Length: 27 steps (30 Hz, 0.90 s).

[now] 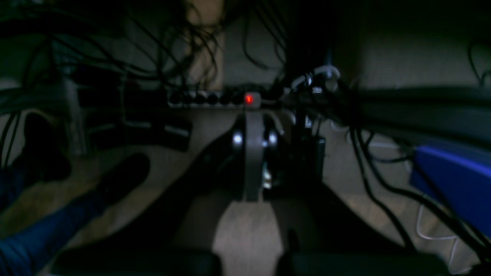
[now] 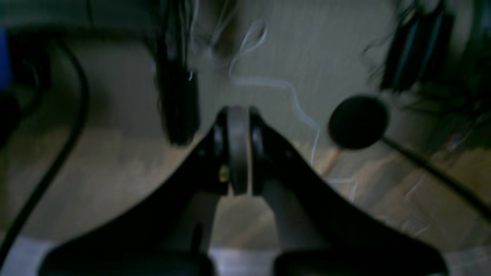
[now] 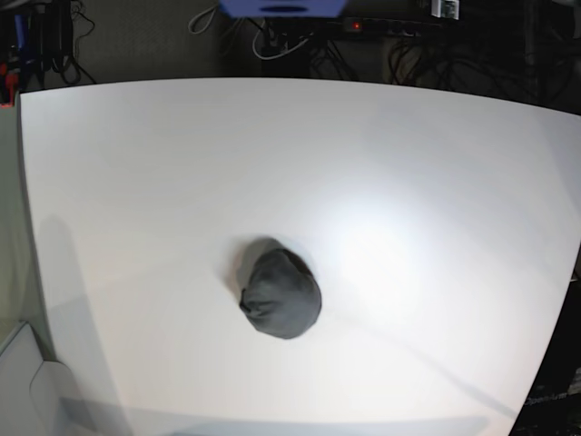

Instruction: Layout the t-shirt on the table in an organized manner, then fold the t-shirt properly

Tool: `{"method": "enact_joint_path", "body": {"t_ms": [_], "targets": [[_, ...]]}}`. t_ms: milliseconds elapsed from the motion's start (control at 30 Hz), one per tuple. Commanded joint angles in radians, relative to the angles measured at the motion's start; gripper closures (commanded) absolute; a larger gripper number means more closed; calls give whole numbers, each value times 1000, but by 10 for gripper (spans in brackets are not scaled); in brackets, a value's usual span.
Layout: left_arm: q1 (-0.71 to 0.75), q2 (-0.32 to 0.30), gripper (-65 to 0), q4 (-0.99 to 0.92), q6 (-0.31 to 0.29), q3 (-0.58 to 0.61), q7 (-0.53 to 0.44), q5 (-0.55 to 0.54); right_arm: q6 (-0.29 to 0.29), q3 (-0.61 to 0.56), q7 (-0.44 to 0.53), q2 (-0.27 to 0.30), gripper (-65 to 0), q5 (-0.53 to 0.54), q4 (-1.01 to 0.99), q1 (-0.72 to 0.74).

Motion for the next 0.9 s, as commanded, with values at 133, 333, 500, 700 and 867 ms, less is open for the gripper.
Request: {"method": "enact_joint_path", "body": {"t_ms": [133,333,500,700,867], "targets": [[72,-21,-2,107,6,-6,-17,-4,5,54,12,11,0,3,167,-95],[151,-8,-2,281,3,-90,-17,-1,46,78,-72,14,0,3,365,-138],[163,-9,-2,408,5,-169,-13,-4,137,123,-207,-14,0,3,553,-101],[120,0,-2,541,3,-225,174,-7,140,170,-330,-17,0,3,689,-12],[63,71,-2,560,0,-259,224,-7,140,164,-370,-3,0,3,695,68]]}}
